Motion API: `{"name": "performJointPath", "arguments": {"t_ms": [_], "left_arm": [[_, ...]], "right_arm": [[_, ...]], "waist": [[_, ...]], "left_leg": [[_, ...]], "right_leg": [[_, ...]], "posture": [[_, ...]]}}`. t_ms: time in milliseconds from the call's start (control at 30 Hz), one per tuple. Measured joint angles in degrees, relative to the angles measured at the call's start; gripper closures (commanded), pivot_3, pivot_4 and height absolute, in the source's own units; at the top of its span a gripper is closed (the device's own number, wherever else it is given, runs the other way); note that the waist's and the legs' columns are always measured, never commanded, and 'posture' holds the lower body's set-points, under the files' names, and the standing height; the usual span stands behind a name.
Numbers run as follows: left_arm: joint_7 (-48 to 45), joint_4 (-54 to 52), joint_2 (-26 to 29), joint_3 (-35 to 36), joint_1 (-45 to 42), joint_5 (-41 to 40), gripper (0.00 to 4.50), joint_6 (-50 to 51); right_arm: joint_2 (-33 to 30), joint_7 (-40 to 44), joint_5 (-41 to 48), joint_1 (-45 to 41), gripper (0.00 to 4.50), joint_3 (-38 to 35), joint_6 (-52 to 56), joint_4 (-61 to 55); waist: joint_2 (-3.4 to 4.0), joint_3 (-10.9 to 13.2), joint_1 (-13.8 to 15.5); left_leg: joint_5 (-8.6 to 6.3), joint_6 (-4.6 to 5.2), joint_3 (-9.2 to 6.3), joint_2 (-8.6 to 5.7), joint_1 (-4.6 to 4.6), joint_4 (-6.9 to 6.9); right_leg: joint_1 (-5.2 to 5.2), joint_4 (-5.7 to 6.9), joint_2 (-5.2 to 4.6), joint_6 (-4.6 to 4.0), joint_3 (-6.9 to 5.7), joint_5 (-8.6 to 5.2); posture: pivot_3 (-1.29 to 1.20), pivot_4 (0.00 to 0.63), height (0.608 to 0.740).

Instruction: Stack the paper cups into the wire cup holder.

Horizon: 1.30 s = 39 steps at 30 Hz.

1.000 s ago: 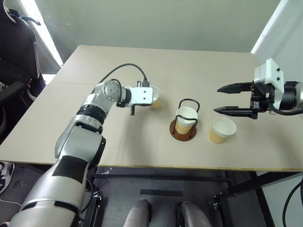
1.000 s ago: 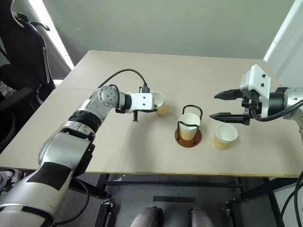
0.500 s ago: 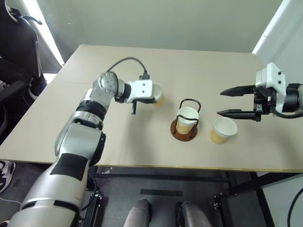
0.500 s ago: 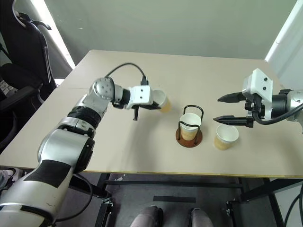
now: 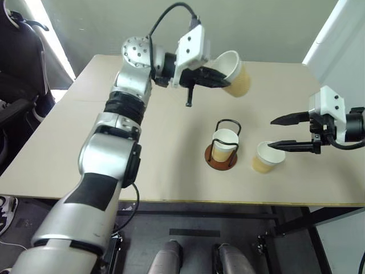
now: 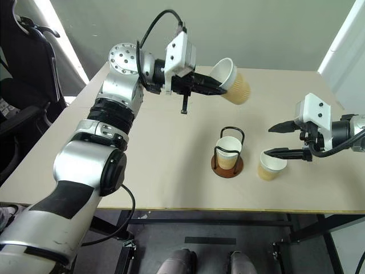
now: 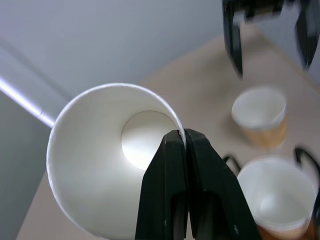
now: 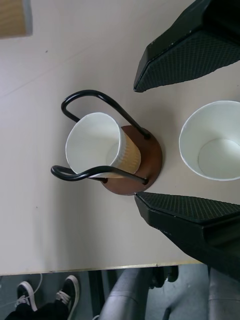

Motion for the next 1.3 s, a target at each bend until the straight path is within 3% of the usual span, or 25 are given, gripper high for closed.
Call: {"name": "performJointPath", "arguments": {"t_ms": [167,467,767,1000,1300], "left_arm": [[-5.1,-8.6,0.4,-1.0,0.4,-3.9,4.47,9.6],[-6.4,-22.9,13.4,-18.0,5.7,-14.7,4.47,18.1],[-6.5,-26.0,13.8,-22.8,6.8,-18.5,4.47,19.6],[-6.5,-21.9,13.6,-25.4,6.9,-14.7,4.47,12.7],[-6.5,-14.8,8.0,-23.6,6.8,-9.0,4.47,5.9]], "right_arm": [[-0.1,-0.6,1.6,1.5,1.3,-0.1,3.5,-2.5],[0.0,-2.9,2.8,1.9,1.3,-0.5,5.3,-4.4],[0.0,-3.4,3.2,2.4,1.3,-0.6,5.3,-4.5],[0.0,-4.3,3.8,3.7,1.3,-0.8,5.4,-5.4],[0.0,-5.5,4.6,5.6,1.3,-2.2,5.7,-6.7]], "waist": [[0.0,0.0,-0.1],[0.01,0.0,0.0],[0.02,0.0,0.1],[0.01,0.0,0.1],[0.02,0.0,0.1]], "left_leg": [[-0.1,0.17,0.12,0.02,-0.01,0.25],[-0.27,0.38,0.12,0.05,-0.01,0.69],[-0.33,0.41,0.14,0.0,0.03,0.7],[-0.34,0.41,0.13,-0.01,0.0,0.71],[-0.37,0.4,0.14,-0.01,-0.02,0.69]], "right_leg": [[0.04,0.02,-0.01,0.1,0.11,0.0],[0.17,0.08,-0.01,0.16,0.13,0.05],[0.23,0.04,-0.07,0.21,0.14,0.07],[0.24,0.0,-0.07,0.22,0.14,0.07],[0.22,-0.03,-0.08,0.25,0.14,0.06]], "posture": [[0.0,0.15,0.74],[0.0,0.15,0.74],[0.0,0.15,0.74],[0.0,0.15,0.74],[0.0,0.15,0.74]]}}
